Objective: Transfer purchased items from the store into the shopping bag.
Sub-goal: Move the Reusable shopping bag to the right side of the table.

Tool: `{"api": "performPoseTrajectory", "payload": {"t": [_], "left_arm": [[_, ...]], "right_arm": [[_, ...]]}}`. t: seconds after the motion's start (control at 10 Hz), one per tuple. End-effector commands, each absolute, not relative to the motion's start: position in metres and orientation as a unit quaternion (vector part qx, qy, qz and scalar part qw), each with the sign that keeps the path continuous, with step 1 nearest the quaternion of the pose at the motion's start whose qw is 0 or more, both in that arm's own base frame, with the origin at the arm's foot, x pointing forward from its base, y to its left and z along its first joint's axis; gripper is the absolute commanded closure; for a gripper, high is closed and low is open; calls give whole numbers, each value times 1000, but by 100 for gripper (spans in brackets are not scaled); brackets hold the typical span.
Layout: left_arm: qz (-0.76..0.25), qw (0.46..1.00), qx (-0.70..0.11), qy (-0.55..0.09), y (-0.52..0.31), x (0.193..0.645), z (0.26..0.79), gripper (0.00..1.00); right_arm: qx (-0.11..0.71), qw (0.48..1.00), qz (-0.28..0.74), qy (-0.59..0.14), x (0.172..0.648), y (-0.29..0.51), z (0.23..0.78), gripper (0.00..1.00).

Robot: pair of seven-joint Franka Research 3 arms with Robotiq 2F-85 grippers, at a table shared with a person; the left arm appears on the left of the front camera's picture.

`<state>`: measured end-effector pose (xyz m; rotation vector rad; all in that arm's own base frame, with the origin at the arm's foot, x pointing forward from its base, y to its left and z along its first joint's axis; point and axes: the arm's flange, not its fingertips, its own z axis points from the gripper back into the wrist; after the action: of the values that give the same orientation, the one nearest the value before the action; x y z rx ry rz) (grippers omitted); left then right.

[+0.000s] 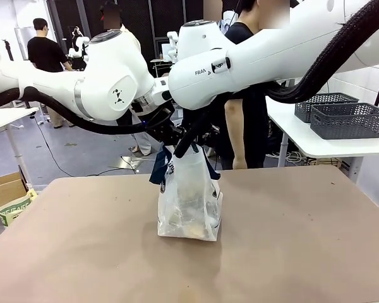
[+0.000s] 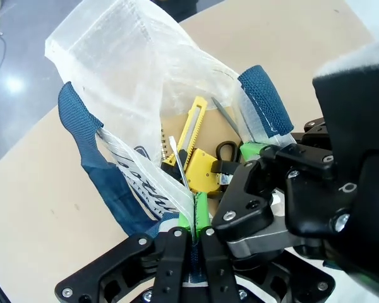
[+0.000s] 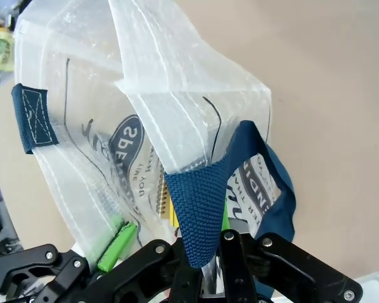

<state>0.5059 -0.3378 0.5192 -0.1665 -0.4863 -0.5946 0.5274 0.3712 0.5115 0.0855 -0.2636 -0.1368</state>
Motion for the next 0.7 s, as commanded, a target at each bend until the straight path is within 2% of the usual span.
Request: {"api": "performPoseTrajectory", "payload": {"t": [0.0, 0.1, 0.2, 0.6], "left_arm": [[-289, 924, -81, -235, -338, 506, 517, 100], [-291, 922, -83, -240, -338, 502, 519, 100], [-290, 923, -86, -237, -337, 500, 520, 91], [-294, 921, -110, -233, -335, 494, 530, 12]], "right_arm": [[42, 988, -67, -130, 527, 372, 510, 100], [66, 988, -56, -126, 528, 370, 508, 100], [83, 988, -51, -121, 529, 368, 506, 100], [91, 987, -50, -121, 527, 365, 512, 100]]}}
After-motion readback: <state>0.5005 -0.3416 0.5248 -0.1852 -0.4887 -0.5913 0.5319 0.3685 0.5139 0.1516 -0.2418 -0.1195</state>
